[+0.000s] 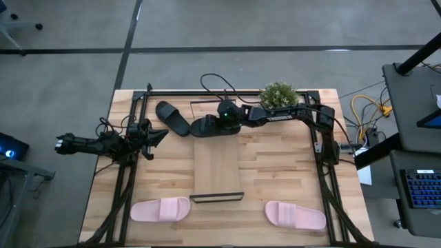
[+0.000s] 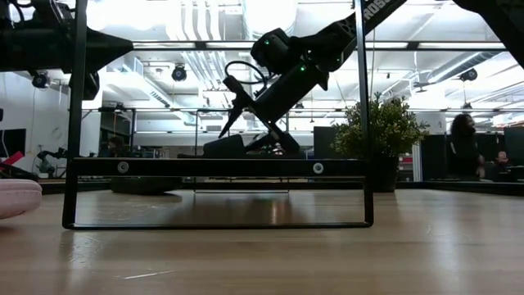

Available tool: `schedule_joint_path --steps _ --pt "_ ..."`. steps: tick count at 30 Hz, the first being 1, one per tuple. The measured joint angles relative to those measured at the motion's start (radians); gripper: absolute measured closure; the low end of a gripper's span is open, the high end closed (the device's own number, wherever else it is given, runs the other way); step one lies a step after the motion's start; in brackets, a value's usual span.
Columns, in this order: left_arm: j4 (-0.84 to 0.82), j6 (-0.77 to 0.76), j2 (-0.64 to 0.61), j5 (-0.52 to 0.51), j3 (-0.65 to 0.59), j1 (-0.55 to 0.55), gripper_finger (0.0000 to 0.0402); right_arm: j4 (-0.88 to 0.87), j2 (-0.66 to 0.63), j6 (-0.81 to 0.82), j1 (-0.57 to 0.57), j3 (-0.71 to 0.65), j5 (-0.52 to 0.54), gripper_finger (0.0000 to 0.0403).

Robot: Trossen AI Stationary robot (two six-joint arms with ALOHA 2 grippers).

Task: Pick and place slides into the shelf
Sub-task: Put the right black slide on the shelf, then put the black slide on the shelf

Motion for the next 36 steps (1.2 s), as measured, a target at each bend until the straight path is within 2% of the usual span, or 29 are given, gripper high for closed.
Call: schedule_joint_path --steps 11,14,23,30,36 --pt "-0.002 0.000 0.001 0.002 0.000 0.000 0.0402 -0.007 -0.006 -0.030 0.000 0.000 0.006 0.0165" --pt "-0.002 0.000 0.000 0.003 0.000 0.000 0.0402 -0.055 -0.017 -0.048 -0.002 -0.001 0.012 0.0161" --pt "-0.003 0.003 0.001 0.003 0.000 0.000 0.0402 -0.116 -0.109 -0.145 -0.007 -0.001 0.128 0.0158" --pt "-0.003 0.004 0.000 0.003 0.000 0.000 0.0402 -0.194 -0.154 -0.164 -0.003 -0.001 0.128 0.0156" --pt "-0.003 0.004 0.000 0.003 0.000 0.000 0.0402 -0.192 -0.219 -0.190 0.023 -0.001 0.134 0.0158"
